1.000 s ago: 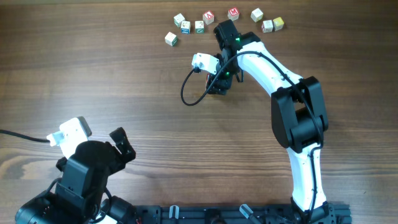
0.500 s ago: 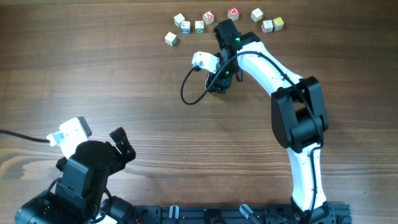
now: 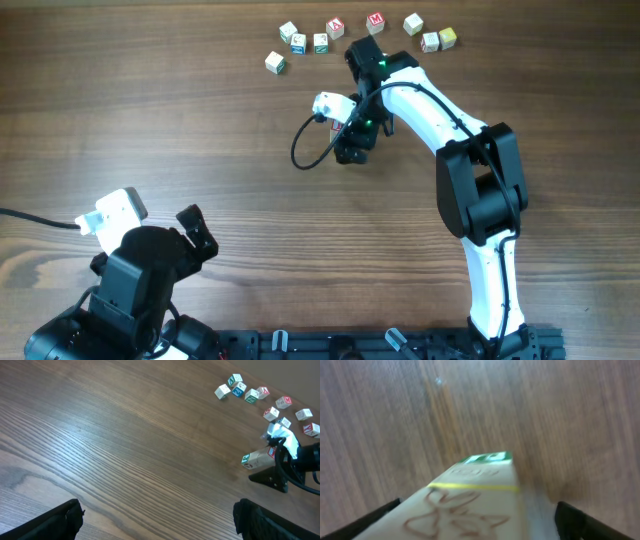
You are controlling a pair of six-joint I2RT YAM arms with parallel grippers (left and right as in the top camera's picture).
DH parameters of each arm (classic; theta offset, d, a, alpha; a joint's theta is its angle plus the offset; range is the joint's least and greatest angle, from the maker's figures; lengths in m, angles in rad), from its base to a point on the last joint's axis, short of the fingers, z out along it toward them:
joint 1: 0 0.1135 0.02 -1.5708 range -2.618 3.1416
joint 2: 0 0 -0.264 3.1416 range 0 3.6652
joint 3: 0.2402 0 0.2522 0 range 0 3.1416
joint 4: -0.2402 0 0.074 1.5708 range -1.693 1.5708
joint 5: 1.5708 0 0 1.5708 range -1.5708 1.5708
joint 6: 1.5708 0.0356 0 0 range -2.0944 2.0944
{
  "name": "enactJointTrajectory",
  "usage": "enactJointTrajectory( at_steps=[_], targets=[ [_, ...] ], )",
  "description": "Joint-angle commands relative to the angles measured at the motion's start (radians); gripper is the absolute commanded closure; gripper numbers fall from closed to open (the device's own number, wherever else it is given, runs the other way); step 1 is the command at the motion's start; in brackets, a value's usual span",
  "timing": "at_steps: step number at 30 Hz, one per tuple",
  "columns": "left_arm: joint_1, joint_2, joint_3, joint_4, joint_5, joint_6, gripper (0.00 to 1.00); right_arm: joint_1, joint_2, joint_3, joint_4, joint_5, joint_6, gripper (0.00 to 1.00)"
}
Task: Form a tower
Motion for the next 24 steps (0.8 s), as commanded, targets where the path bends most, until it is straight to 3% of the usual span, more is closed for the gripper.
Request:
enactJointTrajectory(
  at_steps=[1, 5, 8, 11, 14, 19, 24],
  targets=[
    [0.002, -0.001, -0.003, 0.003, 0.005, 0.02, 0.0, -0.002, -0.055, 0.045, -0.008, 0.002, 0.1, 0.0],
    [0.002, -0.001, -0.003, 0.003, 0.005, 0.02, 0.0, -0.002, -0.152, 0.077, 0.042, 0.003, 0.368, 0.0],
    [0.002, -0.001, -0.003, 0.003, 0.005, 0.02, 0.0, -0.002, -0.206, 0.085, 0.137, 0.032, 0.779, 0.0],
    [0.002, -0.001, -0.003, 0.002, 0.005, 0.02, 0.0, -0.001, -0.223, 0.085, 0.164, 0.18, 1.343, 0.0],
    [0.002, -0.001, -0.003, 0.002, 0.005, 0.02, 0.0, 0.002, -0.22, 0.085, 0.135, 0.236, 1.627, 0.0],
    [0.002, -0.001, -0.003, 0.003, 0.005, 0.02, 0.0, 0.051, -0.217, 0.032, 0.066, 0.424, 1.922, 0.0],
    [0.002, -0.001, -0.003, 0.003, 0.005, 0.02, 0.0, 0.151, -0.217, -0.064, 0.177, 0.5, 1.873, 0.0]
  ],
)
